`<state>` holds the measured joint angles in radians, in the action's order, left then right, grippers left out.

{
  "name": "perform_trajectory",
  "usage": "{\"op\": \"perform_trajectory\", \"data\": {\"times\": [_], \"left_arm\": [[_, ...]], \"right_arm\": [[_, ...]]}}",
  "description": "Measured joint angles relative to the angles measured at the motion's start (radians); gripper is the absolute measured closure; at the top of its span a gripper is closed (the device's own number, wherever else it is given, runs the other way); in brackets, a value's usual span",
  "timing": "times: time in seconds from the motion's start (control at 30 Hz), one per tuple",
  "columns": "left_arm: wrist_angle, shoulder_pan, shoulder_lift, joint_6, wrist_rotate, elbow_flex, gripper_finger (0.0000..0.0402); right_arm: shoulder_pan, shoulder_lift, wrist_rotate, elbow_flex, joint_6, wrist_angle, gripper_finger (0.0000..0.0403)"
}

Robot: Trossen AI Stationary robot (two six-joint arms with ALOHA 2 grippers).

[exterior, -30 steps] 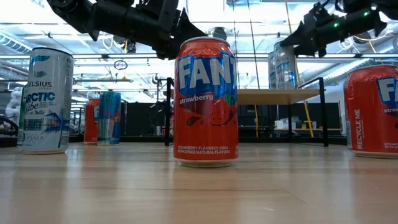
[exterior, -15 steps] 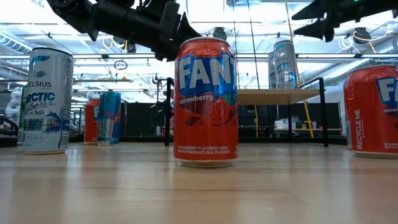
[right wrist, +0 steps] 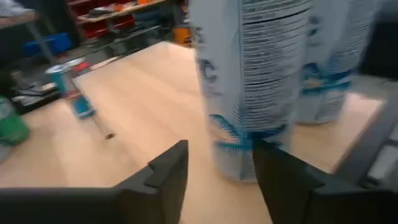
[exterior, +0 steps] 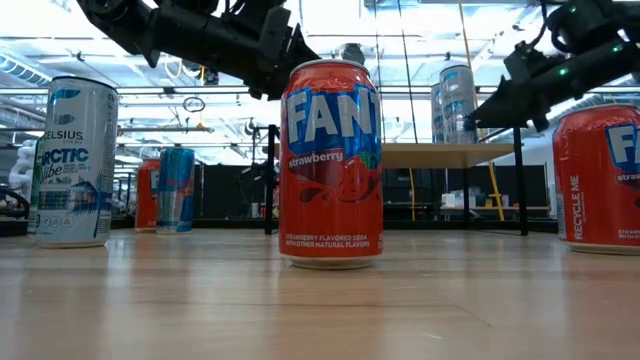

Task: Place canned beverage on shelf
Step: Put the right white-blue soda can on the shelf aligned with the other white-blue soda can

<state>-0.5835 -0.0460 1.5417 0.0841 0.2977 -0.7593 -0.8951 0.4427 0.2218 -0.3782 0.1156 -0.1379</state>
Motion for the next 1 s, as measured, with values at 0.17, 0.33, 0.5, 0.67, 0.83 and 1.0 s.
{"op": "perform_trajectory", "data": {"times": [0.17,0.33,0.5,0.67,0.83,1.0], "left_arm": [[0.002,0.002,0.0,0.004,0.0,0.0,0.0029],[0.003,0.002,0.0,0.003,0.0,0.0,0.0029],[0.003,0.001,0.0,0.002,0.0,0.0,0.003],[0.026,0.001,0.0,0.002,0.004,0.0,0.003],[0.079,0.001,-0.009,0.002,0.096,0.0,0.003],[0.077,0.001,-0.02,0.0,0.12,0.0,0.003]], "right_arm": [[0.0,0.018,-0.065,-0.016,-0.03,0.003,0.0267],[0.0,0.034,-0.069,-0.023,-0.033,0.02,0.0274],[0.0,0.062,-0.132,-0.023,-0.05,0.062,0.0274],[0.0,0.06,-0.143,-0.023,-0.052,0.06,0.0274],[0.0,0.008,0.038,-0.023,0.028,0.075,0.0274],[0.075,0.016,0.191,-0.024,0.099,0.129,0.0275]]}}
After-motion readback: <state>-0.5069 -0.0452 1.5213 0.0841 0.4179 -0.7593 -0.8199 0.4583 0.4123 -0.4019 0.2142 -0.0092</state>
